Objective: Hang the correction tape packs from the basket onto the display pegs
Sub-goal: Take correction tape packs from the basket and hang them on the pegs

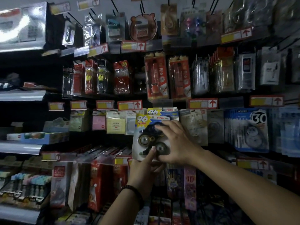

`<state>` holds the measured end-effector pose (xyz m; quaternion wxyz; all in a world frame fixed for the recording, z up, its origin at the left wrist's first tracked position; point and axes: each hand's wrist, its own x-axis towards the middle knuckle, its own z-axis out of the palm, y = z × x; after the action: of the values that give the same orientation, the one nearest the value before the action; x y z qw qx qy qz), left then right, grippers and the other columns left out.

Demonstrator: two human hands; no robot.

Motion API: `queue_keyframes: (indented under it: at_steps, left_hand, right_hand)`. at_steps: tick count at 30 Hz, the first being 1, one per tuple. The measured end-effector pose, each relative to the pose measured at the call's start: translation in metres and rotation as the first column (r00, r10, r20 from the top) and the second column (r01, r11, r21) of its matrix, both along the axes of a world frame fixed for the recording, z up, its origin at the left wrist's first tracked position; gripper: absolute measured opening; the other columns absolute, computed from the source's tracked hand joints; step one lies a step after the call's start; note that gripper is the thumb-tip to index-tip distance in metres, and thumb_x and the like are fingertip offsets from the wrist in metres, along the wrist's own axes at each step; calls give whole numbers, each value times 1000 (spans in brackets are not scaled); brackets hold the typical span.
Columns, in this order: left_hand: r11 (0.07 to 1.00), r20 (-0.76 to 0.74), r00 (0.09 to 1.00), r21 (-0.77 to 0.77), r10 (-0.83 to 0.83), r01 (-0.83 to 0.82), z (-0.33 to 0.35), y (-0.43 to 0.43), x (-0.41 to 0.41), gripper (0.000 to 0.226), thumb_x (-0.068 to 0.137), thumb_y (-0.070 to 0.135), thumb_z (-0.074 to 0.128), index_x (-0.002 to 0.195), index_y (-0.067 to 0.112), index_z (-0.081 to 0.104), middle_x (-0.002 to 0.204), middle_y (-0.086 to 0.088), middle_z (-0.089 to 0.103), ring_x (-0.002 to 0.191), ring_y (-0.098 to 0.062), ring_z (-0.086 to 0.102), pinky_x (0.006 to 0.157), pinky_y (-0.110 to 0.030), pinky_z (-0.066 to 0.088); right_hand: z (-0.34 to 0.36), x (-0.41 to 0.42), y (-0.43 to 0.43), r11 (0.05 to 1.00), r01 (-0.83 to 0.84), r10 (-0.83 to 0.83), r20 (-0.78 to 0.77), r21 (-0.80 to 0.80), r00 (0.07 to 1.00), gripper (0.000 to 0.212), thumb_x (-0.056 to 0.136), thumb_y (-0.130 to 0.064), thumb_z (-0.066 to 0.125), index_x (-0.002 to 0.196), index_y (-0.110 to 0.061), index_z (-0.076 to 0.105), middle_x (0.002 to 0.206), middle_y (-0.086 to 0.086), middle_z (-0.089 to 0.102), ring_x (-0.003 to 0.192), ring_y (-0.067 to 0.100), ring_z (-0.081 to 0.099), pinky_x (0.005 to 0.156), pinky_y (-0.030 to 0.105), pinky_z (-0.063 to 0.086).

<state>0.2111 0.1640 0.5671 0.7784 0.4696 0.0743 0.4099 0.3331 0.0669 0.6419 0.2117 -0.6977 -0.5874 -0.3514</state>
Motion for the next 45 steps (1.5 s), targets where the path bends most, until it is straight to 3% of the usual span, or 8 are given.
queue_keyframes:
  at_steps: [3,5,11,14,19,28,35,45]
  left_hand:
    - [997,-61,996,25,-71,72,-3,4,2,32,100,24,71,115,-2,64,88,-13,77,73,-33,74,75,-41,61]
    - [996,-121,990,34,-76,81,-6,6,5,28,97,24,74,105,1,60,69,-7,60,60,-21,55,71,-39,49]
    - [933,-220,927,266,303,-242,-8,14,1,35,88,19,79,113,20,55,96,-8,74,62,-17,68,67,-39,58]
    - [884,-217,905,385,365,-264,-4,15,-2,42,76,35,76,113,26,57,106,-3,72,83,-23,73,71,-40,61]
    - [847,-198,901,462,386,-262,-8,13,-2,26,91,24,76,108,30,59,108,-2,72,93,-26,75,82,-50,64]
    - [863,-201,921,458,332,-211,-9,5,-4,24,94,19,75,111,24,59,107,-7,72,89,-25,74,70,-36,60]
    - [859,-212,916,466,341,-212,-9,4,-9,21,95,15,74,111,20,60,104,-9,72,77,-18,70,59,-26,53]
    - [825,-249,888,524,386,-211,-19,-1,-31,21,94,14,72,108,24,60,105,-6,72,84,-20,72,68,-36,58]
  right_hand:
    - [4,1,-2,997,72,-73,71,3,995,108,63,-78,64,155,-26,40,151,-1,37,144,22,29,120,49,34]
    - [7,4,-2,990,136,-140,153,39,978,109,63,-76,68,154,-22,42,151,3,40,143,27,31,119,50,35]
    - [13,9,2,949,296,-314,229,111,921,113,60,-67,80,153,-13,44,150,15,43,138,36,39,110,55,43]
    - [17,10,4,936,342,-352,199,82,915,113,63,-69,78,155,-15,41,153,15,41,140,37,38,112,56,42]
    - [21,10,-1,920,392,-383,252,17,889,113,63,-73,69,157,-17,40,151,14,43,139,35,38,111,52,40]
    - [37,2,-11,928,374,-364,204,-7,909,108,62,-79,62,155,-27,39,146,5,44,138,28,35,116,49,31]
    - [32,-4,-6,887,461,-435,309,-15,846,105,66,-74,67,150,-17,41,139,10,47,130,31,39,108,47,40]
    - [9,-8,-13,918,394,-394,185,42,900,114,70,-76,73,159,-19,30,157,17,35,143,36,36,116,50,38]
